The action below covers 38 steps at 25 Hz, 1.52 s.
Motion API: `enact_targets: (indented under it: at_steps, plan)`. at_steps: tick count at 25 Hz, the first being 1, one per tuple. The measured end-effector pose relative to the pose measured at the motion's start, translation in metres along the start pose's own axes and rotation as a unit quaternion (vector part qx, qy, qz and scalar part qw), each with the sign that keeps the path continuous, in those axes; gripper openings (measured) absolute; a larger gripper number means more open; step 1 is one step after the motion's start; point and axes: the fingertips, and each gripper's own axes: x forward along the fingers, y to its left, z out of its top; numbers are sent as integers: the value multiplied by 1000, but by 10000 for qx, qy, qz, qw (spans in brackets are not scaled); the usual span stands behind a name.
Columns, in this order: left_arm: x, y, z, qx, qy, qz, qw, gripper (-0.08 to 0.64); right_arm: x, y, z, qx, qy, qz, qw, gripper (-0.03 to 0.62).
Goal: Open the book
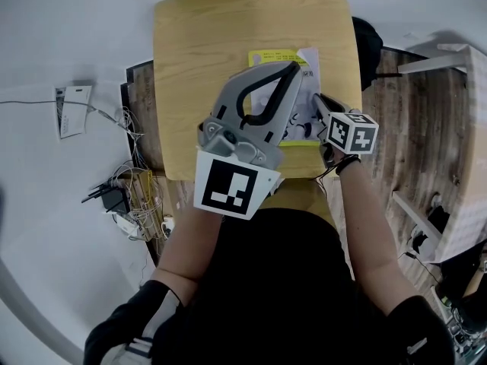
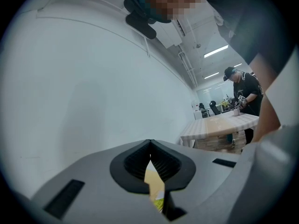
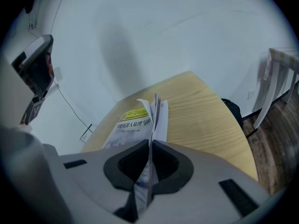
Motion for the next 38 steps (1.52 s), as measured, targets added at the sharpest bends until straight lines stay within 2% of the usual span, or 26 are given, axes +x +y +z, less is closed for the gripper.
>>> enact_targets:
  at_steps: [8,12,15,20,27,30,32,38]
  plan:
    - [-2,-10,10,133,126,340,9993,11,1,-4,0,-81,68,150,9998,42]
    - [-8,-7,9,188,362,820,9958,11,1,-4,-1,-154,82,253,9995,42]
    - [-16,-6,4,48,488,1046,9933,11,2,-3,0,-215,107,277,9993,43]
    - [-24,-5,4,19,591,1178,9913,11,2,-3,0,-299,121,262,9991,42]
    - [-19,5,-1,71,573,1044,9929,11,1,-3,0,-379,93,186,9991,43]
    - [-18,15,-8,-397,486,1017,9928,11,2,-3,2,-352,49,164,9992,43]
    - [-16,19,-10,-553,400,962,9930,11,2,-3,1,-323,25,149,9994,43]
    - [-13,27,-8,-412,342,645,9965,11,-2,-2,1,-329,-37,-100,9994,41]
